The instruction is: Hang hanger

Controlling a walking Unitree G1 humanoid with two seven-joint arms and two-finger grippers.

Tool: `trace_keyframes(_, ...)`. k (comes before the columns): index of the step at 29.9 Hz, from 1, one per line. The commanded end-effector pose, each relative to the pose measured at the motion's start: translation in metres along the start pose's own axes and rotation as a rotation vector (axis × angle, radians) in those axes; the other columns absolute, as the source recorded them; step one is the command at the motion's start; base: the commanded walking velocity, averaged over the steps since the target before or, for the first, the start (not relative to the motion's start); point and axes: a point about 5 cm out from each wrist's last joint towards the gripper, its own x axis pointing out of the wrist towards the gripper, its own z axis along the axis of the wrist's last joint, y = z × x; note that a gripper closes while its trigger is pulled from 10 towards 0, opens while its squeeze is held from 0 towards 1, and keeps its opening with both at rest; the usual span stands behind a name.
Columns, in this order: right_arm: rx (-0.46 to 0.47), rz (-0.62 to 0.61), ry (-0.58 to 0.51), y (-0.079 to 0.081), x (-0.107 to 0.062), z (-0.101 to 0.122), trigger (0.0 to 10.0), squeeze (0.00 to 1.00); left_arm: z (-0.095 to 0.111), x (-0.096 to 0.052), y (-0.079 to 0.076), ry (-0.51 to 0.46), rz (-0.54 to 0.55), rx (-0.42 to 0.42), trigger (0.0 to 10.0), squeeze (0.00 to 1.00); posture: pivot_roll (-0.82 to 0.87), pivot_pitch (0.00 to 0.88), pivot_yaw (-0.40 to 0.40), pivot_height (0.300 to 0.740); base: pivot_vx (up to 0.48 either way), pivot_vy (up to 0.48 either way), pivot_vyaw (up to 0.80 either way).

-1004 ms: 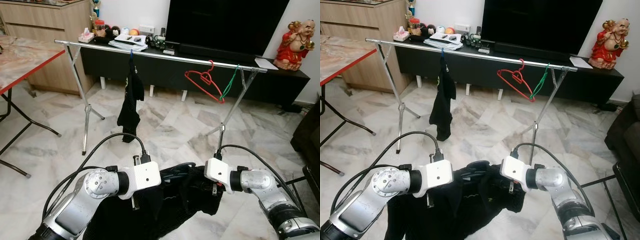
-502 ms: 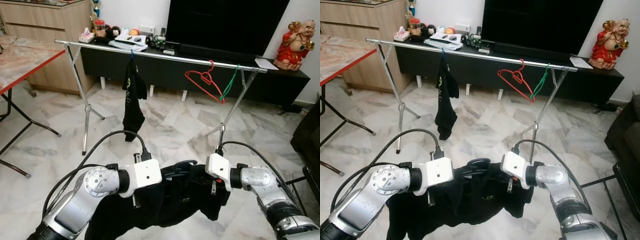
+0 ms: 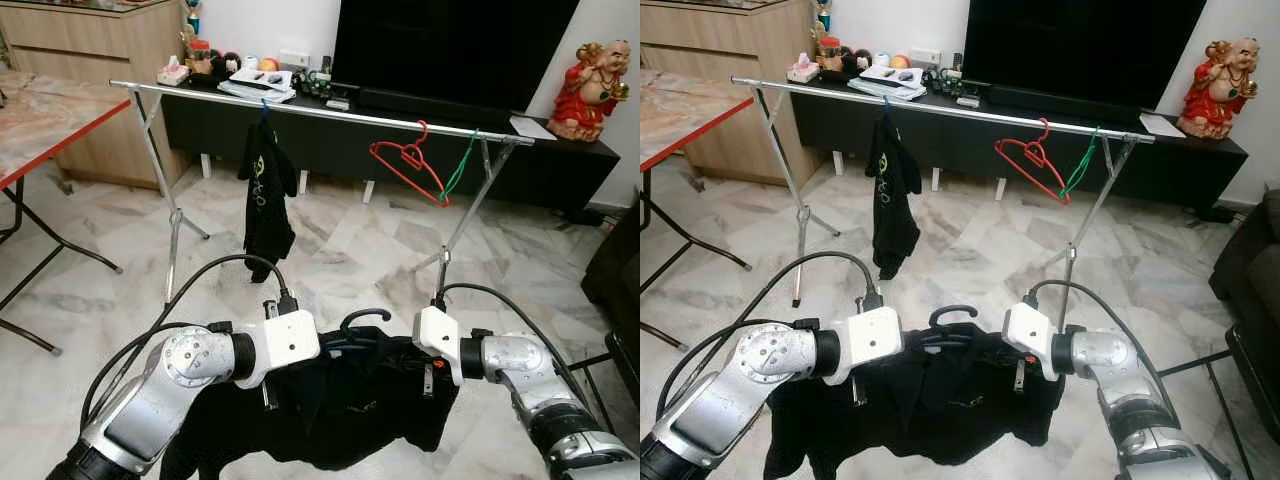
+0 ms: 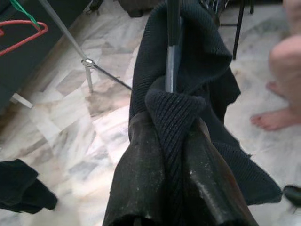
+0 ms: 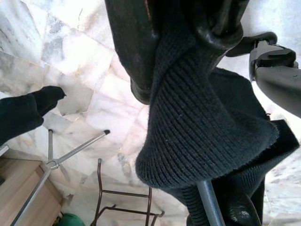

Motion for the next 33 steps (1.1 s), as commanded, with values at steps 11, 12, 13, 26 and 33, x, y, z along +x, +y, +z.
trace_keyframes(11, -0.006, 0.003, -0.015, -0.002, 0.003, 0.005, 0.0, 0.0, 0.017, -0.002, 0.0, -0.087, -0.064, -0.019, 10.0, 1.0, 0.15, 0.0, -0.136, 0.74, 0.0, 0.0, 0.0)
trace_keyframes(12, -0.006, 0.002, -0.013, -0.002, 0.003, 0.005, 0.0, 0.0, 0.018, -0.003, 0.001, -0.088, -0.066, -0.022, 10.0, 1.0, 0.15, 0.0, -0.136, 0.74, 0.0, 0.0, 0.0)
trace_keyframes(13, -0.006, 0.001, -0.013, -0.002, 0.003, 0.005, 0.0, 0.0, 0.019, -0.003, 0.001, -0.089, -0.067, -0.025, 10.0, 1.0, 0.15, 0.0, -0.136, 0.74, 0.0, 0.0, 0.0)
trace_keyframes(26, -0.016, -0.036, 0.013, -0.004, 0.006, 0.004, 0.0, 0.0, 0.025, -0.011, 0.011, -0.079, -0.039, -0.019, 10.0, 1.0, 0.16, 0.0, -0.137, 0.74, 0.0, 0.0, 0.0)
trace_keyframes(33, -0.021, -0.043, 0.013, -0.005, 0.007, 0.006, 0.0, 0.0, -0.001, -0.011, 0.007, 0.087, -0.026, 0.037, 10.0, 1.0, 0.16, 0.0, -0.134, 0.74, 0.0, 0.0, 0.0)
